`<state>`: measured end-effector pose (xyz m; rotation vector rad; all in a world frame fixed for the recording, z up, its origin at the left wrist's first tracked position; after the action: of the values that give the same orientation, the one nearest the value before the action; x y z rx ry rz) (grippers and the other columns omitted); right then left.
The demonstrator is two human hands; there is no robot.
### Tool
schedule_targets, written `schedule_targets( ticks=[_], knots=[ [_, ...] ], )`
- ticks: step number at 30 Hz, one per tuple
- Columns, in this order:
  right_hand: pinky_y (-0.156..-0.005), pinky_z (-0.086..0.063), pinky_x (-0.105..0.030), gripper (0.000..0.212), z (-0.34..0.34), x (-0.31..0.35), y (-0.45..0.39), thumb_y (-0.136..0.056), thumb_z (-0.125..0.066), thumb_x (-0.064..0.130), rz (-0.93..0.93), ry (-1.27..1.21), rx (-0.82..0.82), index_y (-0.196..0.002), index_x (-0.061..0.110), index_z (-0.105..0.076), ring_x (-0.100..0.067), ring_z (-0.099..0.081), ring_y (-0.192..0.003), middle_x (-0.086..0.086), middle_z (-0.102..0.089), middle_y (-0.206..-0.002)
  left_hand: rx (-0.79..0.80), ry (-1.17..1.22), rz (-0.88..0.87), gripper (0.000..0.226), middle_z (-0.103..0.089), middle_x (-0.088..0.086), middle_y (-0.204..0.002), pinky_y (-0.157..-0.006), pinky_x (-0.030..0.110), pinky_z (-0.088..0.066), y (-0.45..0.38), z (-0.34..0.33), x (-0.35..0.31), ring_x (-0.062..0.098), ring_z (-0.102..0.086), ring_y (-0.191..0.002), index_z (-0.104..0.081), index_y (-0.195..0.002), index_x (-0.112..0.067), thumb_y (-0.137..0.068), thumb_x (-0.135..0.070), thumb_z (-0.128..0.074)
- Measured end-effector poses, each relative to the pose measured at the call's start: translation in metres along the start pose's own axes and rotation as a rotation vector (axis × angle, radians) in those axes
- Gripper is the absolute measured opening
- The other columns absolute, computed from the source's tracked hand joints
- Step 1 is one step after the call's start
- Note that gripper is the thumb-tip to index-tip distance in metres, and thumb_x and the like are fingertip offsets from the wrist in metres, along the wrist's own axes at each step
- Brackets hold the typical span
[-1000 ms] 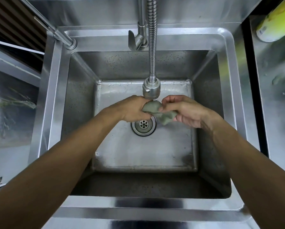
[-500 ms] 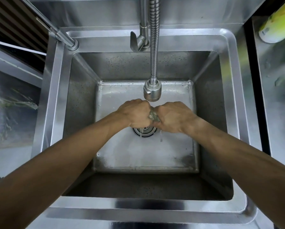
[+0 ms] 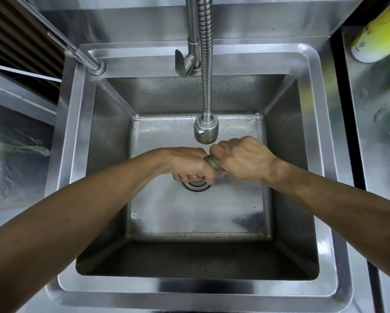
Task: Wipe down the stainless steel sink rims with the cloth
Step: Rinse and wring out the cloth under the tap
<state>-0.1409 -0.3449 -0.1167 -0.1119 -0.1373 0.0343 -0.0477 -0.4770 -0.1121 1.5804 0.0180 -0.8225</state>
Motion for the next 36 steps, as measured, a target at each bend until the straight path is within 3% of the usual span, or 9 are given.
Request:
schedule_targets(
  ticks=[5,9,12,16,20,23,28,32,36],
  knots=[
    [-0.040,-0.033,-0.027,0.034,-0.001,-0.009,0.001,-0.063,-0.089,0.006,-0.032,0.080,0.139,-0.082,0.006,-0.061,-0.030,-0.057,-0.046,-0.010,-0.059,-0.063,-0.142,-0.096,-0.117,0.039,-0.036,-0.010,-0.050,-0.043,0.022,-0.026,-0.006,0.002,-0.001,0.010,-0.033,-0.045,-0.043,-0.062,-0.020,-0.088,-0.027,-0.071],
    [-0.068,-0.049,-0.039,0.036,0.009,-0.012,0.003,-0.090,-0.069,0.036,-0.138,0.075,0.287,-0.112,0.012,-0.053,-0.029,-0.064,-0.089,-0.008,-0.065,-0.099,-0.232,-0.076,-0.192,0.022,-0.054,-0.019,-0.055,-0.053,0.018,-0.043,-0.005,0.007,0.002,0.002,-0.053,-0.052,-0.057,-0.080,-0.020,-0.089,-0.034,-0.071],
    [-0.087,-0.046,-0.037,0.031,0.012,-0.009,0.005,-0.089,-0.061,0.048,-0.273,-0.198,0.405,-0.098,0.023,-0.047,-0.021,-0.050,-0.100,0.003,-0.052,-0.099,-0.321,-0.243,-0.213,0.013,-0.066,-0.009,-0.072,-0.055,0.021,-0.047,-0.007,0.008,0.004,0.007,-0.062,-0.062,-0.060,-0.085,-0.025,-0.091,-0.032,-0.069],
    [-0.070,-0.055,-0.032,0.018,0.007,-0.021,0.000,-0.076,-0.075,0.039,-0.529,-0.611,0.633,-0.078,0.026,-0.063,-0.011,-0.060,-0.086,0.011,-0.059,-0.089,-0.548,-0.600,-0.412,0.013,-0.061,-0.005,-0.081,-0.062,0.032,-0.046,-0.012,0.000,0.014,0.023,-0.062,-0.076,-0.055,-0.094,-0.027,-0.091,-0.023,-0.067],
    [-0.057,-0.057,-0.028,0.008,-0.002,-0.011,-0.001,-0.096,-0.071,0.019,-0.721,-1.111,0.831,-0.100,0.015,-0.067,-0.015,-0.070,-0.066,-0.005,-0.073,-0.084,-0.844,-0.840,-0.610,0.029,-0.069,0.008,-0.097,-0.069,0.037,-0.052,-0.011,0.003,0.027,0.032,-0.065,-0.088,-0.067,-0.109,-0.013,-0.081,-0.011,-0.076],
    [-0.052,-0.047,-0.027,0.024,-0.009,-0.005,-0.006,-0.095,-0.073,0.036,-0.704,-0.944,0.760,-0.093,0.012,-0.069,-0.015,-0.058,-0.059,0.001,-0.063,-0.069,-0.911,-0.930,-0.603,0.023,-0.069,0.010,-0.085,-0.065,0.037,-0.050,-0.014,0.002,0.032,0.035,-0.066,-0.078,-0.065,-0.094,-0.009,-0.075,-0.014,-0.077],
    [-0.072,-0.040,-0.033,0.030,-0.003,0.003,-0.018,-0.101,-0.050,0.045,-0.336,-0.118,0.569,-0.106,0.019,-0.065,-0.028,-0.068,-0.094,-0.002,-0.073,-0.101,-0.780,-0.736,-0.205,0.027,-0.062,0.002,-0.071,-0.061,0.030,-0.037,-0.012,0.000,0.016,0.029,-0.064,-0.073,-0.050,-0.069,-0.021,-0.087,-0.037,-0.063],
    [-0.068,-0.039,-0.037,0.029,0.001,0.006,-0.018,-0.106,-0.043,0.037,-0.224,0.039,0.453,-0.112,0.011,-0.056,-0.036,-0.069,-0.091,-0.007,-0.073,-0.108,-0.521,-0.305,-0.169,0.036,-0.051,-0.002,-0.056,-0.056,0.033,-0.039,-0.012,-0.001,0.018,0.019,-0.049,-0.058,-0.046,-0.054,-0.015,-0.079,-0.034,-0.065],
    [-0.053,-0.039,-0.035,0.021,-0.005,0.013,-0.013,-0.105,-0.051,0.029,-0.162,0.075,0.345,-0.101,0.009,-0.056,-0.034,-0.066,-0.065,-0.007,-0.070,-0.085,-0.231,0.014,-0.133,0.042,-0.028,-0.002,-0.052,-0.050,0.030,-0.020,-0.004,0.001,0.017,0.018,-0.024,-0.051,-0.035,-0.050,-0.020,-0.075,-0.016,-0.068]
  ],
)
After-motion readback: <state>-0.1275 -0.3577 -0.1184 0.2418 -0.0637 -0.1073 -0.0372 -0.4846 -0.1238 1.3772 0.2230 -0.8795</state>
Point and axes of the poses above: each hand's wrist, its own y-axis away from the middle knuckle, its own z-axis out of the back of the hand, x = y × z, the point moved 2 cm from there along -y, towards the middle knuckle
